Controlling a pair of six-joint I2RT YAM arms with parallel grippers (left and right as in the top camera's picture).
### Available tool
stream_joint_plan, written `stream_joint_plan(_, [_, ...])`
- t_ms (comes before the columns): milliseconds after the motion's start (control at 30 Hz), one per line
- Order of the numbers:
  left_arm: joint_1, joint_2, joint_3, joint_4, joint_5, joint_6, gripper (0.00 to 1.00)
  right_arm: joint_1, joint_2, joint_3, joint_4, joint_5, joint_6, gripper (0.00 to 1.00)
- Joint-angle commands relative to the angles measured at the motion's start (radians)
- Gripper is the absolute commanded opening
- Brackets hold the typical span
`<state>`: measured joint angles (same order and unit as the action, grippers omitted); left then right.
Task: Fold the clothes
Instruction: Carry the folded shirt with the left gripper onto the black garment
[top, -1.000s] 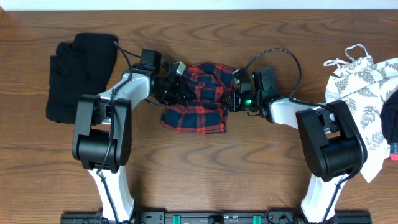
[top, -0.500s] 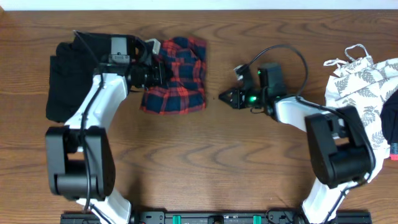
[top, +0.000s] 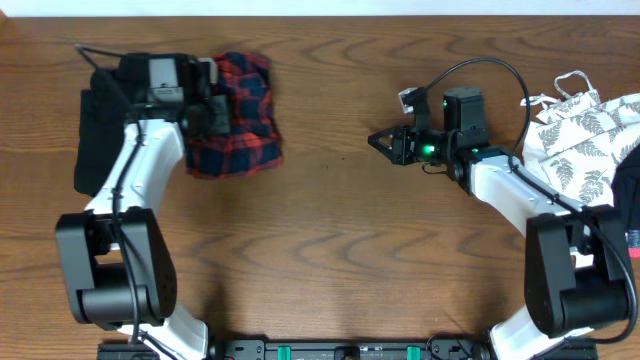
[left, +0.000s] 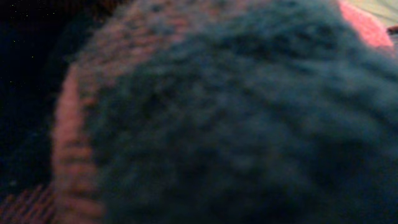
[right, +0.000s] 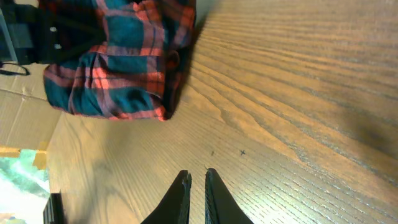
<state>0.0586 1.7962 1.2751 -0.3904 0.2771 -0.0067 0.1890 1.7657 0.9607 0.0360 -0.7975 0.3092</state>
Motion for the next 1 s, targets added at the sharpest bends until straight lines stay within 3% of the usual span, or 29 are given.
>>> stream_joint_plan(0, [0.072, -0.018, 0.053, 0.000, 0.078, -0.015, 0.06, -0.022, -0.045, 0.002, -0.018, -0.018, -0.023, 0.08])
stream_joint_plan(233, [0.252, -0.018, 0.131, 0.004, 0.239, -0.050, 0.06, -0.045, -0.063, 0.002, -0.097, -0.018, -0.056, 0.08])
stream_joint_plan(533, [0.428, 0.040, 0.253, 0.006, 0.569, -0.078, 0.06, -0.045, -0.063, 0.002, -0.119, -0.012, -0.071, 0.08])
stream_joint_plan(667, [0.485, 0.107, 0.361, -0.097, 0.650, -0.075, 0.06, -0.045, -0.063, 0.002, -0.124, -0.011, -0.071, 0.08])
stream_joint_plan(767, [0.517, 0.157, 0.468, -0.237, 0.629, 0.000, 0.06, -0.046, -0.063, 0.002, -0.127, -0.011, -0.071, 0.08])
stream_joint_plan(967, [0.535, 0.261, 0.646, -0.560, 0.601, 0.293, 0.06, -0.046, -0.063, 0.002, -0.130, -0.011, -0.079, 0.07])
